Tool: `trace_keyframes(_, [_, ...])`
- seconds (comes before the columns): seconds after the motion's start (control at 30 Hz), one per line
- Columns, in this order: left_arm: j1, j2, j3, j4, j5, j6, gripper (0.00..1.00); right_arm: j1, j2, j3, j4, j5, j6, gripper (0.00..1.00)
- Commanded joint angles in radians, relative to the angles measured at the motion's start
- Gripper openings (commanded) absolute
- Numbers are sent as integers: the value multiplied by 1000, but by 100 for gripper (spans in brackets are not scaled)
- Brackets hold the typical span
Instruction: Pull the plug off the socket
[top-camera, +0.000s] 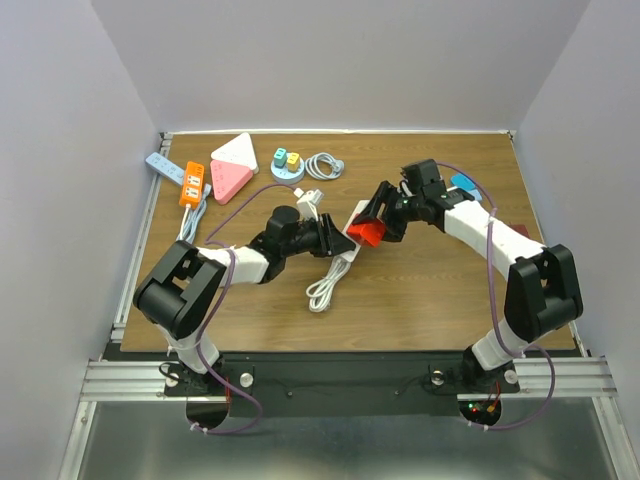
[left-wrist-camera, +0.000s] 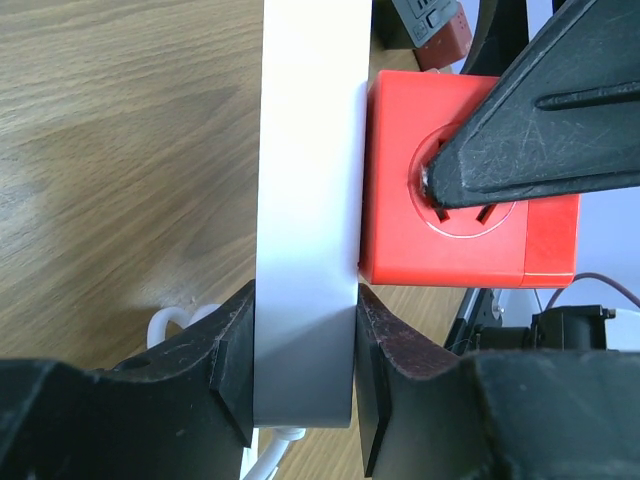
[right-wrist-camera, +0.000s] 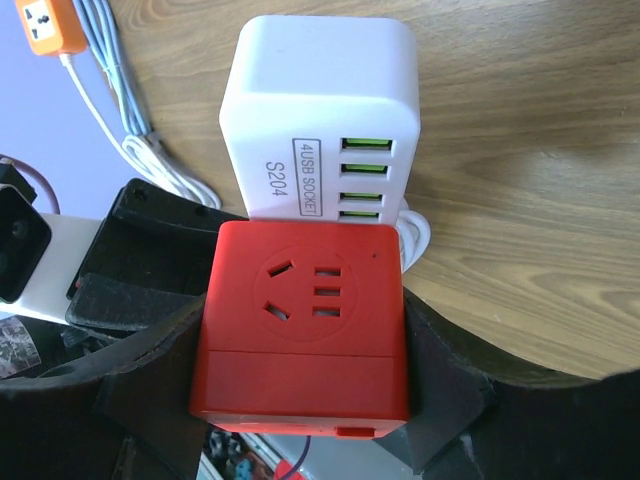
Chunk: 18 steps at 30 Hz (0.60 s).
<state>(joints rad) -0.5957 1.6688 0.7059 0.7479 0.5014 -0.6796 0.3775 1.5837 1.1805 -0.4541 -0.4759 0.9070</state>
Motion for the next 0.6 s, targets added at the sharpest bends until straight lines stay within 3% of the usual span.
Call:
trace_keyframes(0.0, [73, 60, -20, -217, -195, 12, 0, -40, -65, 71, 22, -184, 9, 0])
trace_keyframes(0.23, [83, 65, 10, -266, -231, 44, 0, -40, 10, 123, -56, -338, -81, 0])
trace_keyframes(0.33, [103, 69, 14, -285, -253, 67, 0, -40, 31, 162, -178, -343, -202, 0])
trace_keyframes(0.57, [146, 83, 58, -346, -288, 129, 0, -38, 16, 139, -273, -395, -302, 1])
